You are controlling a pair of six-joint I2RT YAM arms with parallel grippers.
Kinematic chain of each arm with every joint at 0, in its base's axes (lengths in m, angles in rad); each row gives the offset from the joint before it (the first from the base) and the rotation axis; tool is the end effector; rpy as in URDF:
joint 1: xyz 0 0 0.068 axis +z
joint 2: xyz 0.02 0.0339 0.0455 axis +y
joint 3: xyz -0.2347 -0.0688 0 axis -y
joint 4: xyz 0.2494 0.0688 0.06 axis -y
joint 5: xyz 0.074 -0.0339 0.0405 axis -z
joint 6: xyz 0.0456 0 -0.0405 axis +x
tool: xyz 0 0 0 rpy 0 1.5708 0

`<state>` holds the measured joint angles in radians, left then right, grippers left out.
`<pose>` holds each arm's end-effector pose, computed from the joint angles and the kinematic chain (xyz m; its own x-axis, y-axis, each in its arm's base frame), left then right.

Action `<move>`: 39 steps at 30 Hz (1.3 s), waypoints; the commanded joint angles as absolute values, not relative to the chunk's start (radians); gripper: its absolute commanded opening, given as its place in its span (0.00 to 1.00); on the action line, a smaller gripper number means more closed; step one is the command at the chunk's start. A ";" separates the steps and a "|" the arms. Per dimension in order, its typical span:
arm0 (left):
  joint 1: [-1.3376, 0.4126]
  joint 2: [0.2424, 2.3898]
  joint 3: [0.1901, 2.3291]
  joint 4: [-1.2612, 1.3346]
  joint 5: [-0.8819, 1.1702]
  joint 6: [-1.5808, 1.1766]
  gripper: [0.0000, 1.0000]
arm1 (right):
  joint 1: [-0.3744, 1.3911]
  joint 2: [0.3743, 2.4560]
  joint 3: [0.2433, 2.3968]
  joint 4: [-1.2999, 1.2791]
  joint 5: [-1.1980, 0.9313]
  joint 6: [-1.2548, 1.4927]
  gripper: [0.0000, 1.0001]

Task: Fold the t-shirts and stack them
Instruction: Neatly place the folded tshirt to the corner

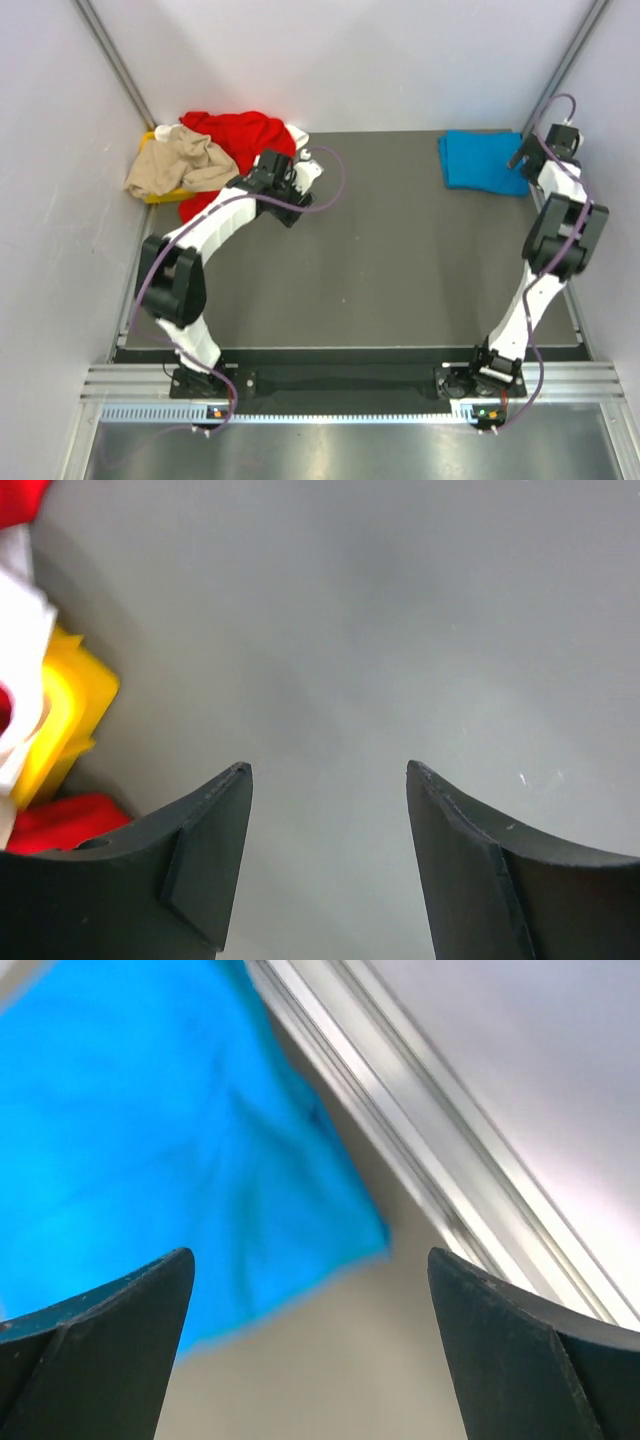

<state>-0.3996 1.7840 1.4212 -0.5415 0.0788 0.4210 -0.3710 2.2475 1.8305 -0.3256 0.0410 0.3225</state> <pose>0.3652 -0.1581 0.2166 -0.4840 0.6467 -0.5895 0.6908 0.6959 0.1962 0.4722 -0.1857 0.1695 -0.4740 0.5242 -0.7075 0.5700 0.7951 0.2072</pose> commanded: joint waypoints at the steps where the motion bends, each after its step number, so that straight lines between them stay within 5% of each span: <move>1: -0.393 1.584 1.338 -0.549 0.080 0.423 0.68 | -0.351 1.873 1.660 -0.224 0.115 0.290 1.00; 14: -0.387 1.030 0.761 -0.540 0.046 0.387 0.70 | -0.164 0.936 0.794 -0.310 -0.136 0.382 1.00; 22: -0.385 0.795 0.526 -0.376 -0.110 0.266 0.73 | -0.126 0.465 0.488 -0.400 -0.158 0.410 1.00; 39: -0.380 0.663 0.433 -0.318 -0.121 0.272 0.77 | -0.120 0.347 0.371 -0.319 -0.245 0.430 1.00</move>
